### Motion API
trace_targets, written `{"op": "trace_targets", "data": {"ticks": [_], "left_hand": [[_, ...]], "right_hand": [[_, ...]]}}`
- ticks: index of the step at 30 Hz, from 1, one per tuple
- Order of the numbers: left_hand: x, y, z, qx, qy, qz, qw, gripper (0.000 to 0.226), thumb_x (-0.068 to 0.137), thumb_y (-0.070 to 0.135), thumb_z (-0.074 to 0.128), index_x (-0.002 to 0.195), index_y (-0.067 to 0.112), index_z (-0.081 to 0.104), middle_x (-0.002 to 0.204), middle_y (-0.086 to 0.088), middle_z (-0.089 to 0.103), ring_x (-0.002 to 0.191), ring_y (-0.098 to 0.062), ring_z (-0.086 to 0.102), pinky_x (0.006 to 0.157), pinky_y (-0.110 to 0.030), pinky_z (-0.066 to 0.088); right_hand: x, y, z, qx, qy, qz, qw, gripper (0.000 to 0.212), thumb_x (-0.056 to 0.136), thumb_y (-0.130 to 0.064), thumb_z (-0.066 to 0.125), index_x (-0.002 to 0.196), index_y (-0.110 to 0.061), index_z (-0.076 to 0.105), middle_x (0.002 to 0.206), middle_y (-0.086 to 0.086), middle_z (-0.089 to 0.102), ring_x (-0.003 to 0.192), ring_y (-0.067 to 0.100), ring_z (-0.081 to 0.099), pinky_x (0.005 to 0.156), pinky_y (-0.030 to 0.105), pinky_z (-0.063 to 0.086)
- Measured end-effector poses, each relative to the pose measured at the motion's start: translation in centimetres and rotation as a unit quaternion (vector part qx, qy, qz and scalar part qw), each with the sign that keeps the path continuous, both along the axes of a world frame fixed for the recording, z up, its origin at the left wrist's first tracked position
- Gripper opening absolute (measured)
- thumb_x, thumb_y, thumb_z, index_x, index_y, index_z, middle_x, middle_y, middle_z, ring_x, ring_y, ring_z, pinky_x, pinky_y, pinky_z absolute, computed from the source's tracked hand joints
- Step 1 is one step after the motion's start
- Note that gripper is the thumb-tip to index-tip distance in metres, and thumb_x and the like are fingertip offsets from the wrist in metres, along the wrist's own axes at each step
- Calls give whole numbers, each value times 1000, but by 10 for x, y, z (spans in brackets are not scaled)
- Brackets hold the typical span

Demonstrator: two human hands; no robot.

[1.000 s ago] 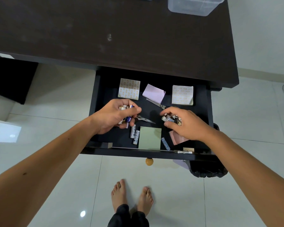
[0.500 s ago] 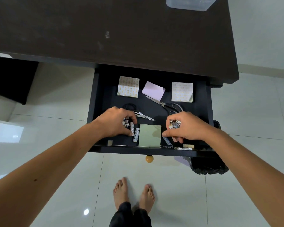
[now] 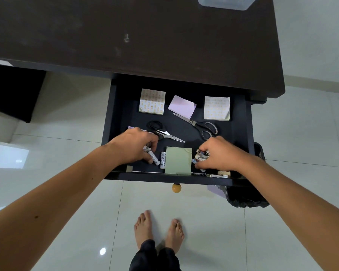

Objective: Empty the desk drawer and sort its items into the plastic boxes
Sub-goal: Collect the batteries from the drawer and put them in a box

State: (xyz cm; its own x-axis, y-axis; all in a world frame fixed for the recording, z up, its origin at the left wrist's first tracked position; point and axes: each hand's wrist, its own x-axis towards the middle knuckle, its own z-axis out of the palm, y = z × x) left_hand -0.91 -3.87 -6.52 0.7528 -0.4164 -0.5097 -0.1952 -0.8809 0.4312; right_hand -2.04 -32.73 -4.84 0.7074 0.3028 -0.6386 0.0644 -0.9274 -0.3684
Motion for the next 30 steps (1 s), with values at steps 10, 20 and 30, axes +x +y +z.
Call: {"op": "trace_targets", "data": {"ticks": [10, 20, 30], "left_hand": [[-1, 4, 17, -109, 86, 67, 988, 30, 81, 36, 89, 88, 26, 61, 96, -1, 72, 51, -10, 67, 59, -29, 56], [-6, -2, 27, -269, 176, 183, 929, 16, 100, 37, 68, 111, 40, 79, 65, 1, 64, 61, -17, 56, 57, -26, 47], [-9, -9, 26, -299, 203, 249, 898, 40, 84, 52, 72, 96, 14, 75, 65, -12, 62, 61, -19, 56, 51, -21, 46]], "right_hand": [[7, -4, 20, 229, 130, -211, 942, 19, 99, -24, 72, 103, -7, 66, 71, 8, 66, 56, 16, 54, 49, 21, 47], [11, -11, 24, 389, 219, -303, 842, 22, 103, -5, 55, 109, -8, 76, 74, 7, 58, 45, 12, 45, 36, 18, 25], [9, -5, 25, 342, 270, -279, 855, 18, 101, -17, 66, 86, -8, 65, 77, 20, 63, 42, 19, 35, 37, 19, 38]]}}
